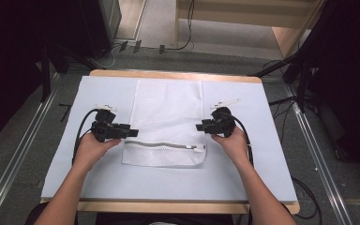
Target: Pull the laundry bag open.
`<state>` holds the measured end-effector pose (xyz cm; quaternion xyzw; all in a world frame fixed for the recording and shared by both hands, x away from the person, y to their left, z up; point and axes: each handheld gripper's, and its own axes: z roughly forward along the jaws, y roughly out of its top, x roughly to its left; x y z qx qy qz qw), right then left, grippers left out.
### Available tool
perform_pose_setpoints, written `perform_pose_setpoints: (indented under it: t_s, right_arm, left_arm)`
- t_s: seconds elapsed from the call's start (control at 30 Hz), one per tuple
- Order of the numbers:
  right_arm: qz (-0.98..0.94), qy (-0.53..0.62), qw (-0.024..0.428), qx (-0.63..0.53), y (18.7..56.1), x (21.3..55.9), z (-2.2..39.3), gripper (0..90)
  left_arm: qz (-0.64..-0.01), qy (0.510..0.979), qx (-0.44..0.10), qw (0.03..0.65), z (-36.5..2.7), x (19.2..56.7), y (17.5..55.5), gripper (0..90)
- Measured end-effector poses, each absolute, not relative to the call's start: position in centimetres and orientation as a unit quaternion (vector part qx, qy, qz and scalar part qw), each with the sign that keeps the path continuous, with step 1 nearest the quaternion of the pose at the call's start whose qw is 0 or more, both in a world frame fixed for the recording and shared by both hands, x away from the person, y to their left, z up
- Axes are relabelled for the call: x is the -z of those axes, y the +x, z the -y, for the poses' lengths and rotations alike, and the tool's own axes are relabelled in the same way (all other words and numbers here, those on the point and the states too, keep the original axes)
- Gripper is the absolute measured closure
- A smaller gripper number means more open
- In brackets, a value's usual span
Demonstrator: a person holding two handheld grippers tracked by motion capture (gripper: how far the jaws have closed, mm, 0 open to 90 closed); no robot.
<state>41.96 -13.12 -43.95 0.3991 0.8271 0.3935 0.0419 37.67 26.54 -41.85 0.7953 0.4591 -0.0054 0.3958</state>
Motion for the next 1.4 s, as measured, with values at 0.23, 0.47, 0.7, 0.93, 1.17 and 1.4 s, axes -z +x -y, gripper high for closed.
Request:
perform_pose_setpoints:
  t_s: [0.23, 0.47, 0.7, 0.93, 1.17, 1.4]
  right_arm:
    - [-0.831, 0.390, 0.032, -0.396, 40.7, 43.9, 13.1, 58.9]
    - [-0.832, 0.382, 0.026, -0.401, 39.5, 43.9, 13.4, 59.0]
    - [-0.837, 0.374, 0.020, -0.400, 38.3, 44.1, 13.5, 59.3]
    - [-0.841, 0.371, 0.014, -0.394, 37.9, 44.4, 13.3, 65.7]
    - [-0.843, 0.376, 0.015, -0.383, 37.4, 45.0, 13.6, 70.2]
    - [-0.846, 0.380, 0.012, -0.373, 36.9, 45.4, 13.7, 74.9]
  left_arm:
    - [-0.446, 0.805, 0.010, 0.392, -25.7, 41.7, 37.5, 41.8]
    - [-0.435, 0.810, 0.013, 0.393, -24.8, 41.5, 37.4, 41.2]
    - [-0.421, 0.819, 0.013, 0.391, -23.6, 41.2, 37.4, 41.5]
    - [-0.401, 0.830, 0.020, 0.388, -21.8, 41.2, 37.6, 42.4]
    - [-0.381, 0.838, 0.028, 0.391, -19.8, 41.3, 37.9, 43.0]
    - [-0.372, 0.841, 0.036, 0.392, -18.0, 41.7, 38.6, 45.8]
